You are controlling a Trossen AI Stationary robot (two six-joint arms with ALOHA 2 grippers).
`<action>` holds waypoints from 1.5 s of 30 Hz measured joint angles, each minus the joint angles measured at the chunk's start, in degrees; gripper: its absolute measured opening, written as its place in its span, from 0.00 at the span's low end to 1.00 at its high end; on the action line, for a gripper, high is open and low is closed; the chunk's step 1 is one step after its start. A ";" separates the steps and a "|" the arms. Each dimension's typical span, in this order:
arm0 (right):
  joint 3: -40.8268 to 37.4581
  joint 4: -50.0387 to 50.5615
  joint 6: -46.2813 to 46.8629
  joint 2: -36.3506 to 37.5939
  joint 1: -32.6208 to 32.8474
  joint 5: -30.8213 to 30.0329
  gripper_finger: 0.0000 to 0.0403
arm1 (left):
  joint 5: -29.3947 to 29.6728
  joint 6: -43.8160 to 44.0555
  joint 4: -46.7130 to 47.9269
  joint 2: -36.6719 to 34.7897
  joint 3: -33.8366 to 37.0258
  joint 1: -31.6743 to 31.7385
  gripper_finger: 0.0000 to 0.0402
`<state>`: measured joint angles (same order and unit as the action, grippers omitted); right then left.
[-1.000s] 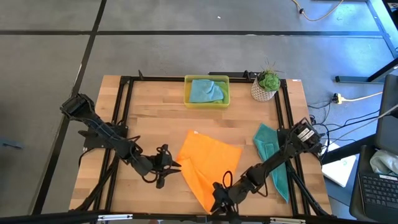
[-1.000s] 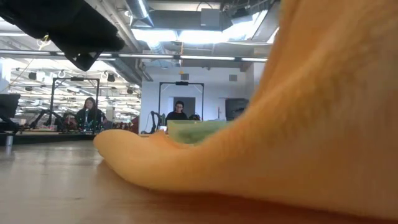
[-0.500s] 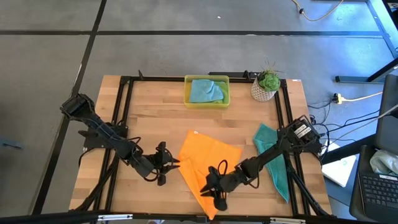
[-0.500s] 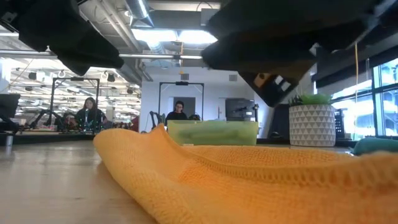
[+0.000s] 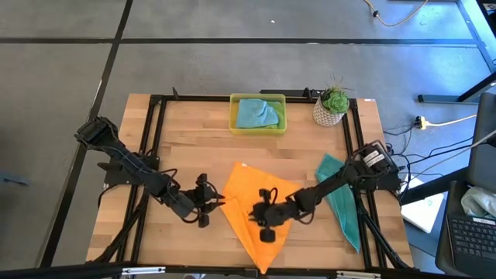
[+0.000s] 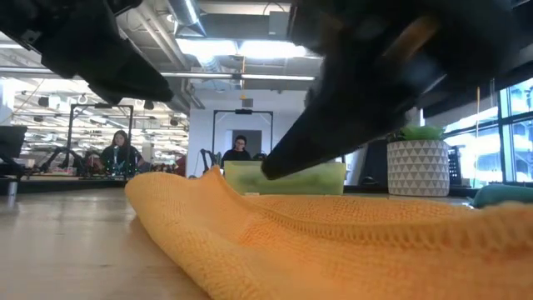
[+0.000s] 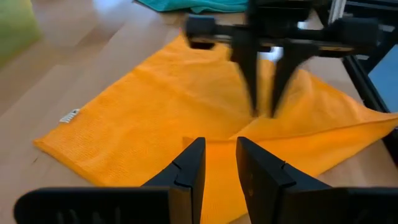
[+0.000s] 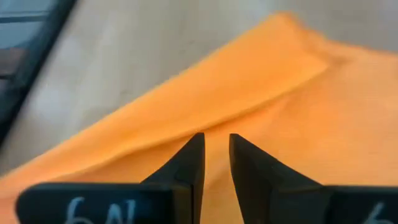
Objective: Fold microfiber towels
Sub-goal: Fold the orange cloth
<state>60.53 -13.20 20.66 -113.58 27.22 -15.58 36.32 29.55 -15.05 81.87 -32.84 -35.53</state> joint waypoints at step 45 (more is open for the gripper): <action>3.16 0.60 -22.53 -6.04 -26.43 -6.09 0.27 | 1.83 -20.76 27.59 0.00 -0.11 14.20 0.21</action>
<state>63.69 -12.60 -1.87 -119.62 0.79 -21.67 38.15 8.79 12.54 81.87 -32.95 -21.33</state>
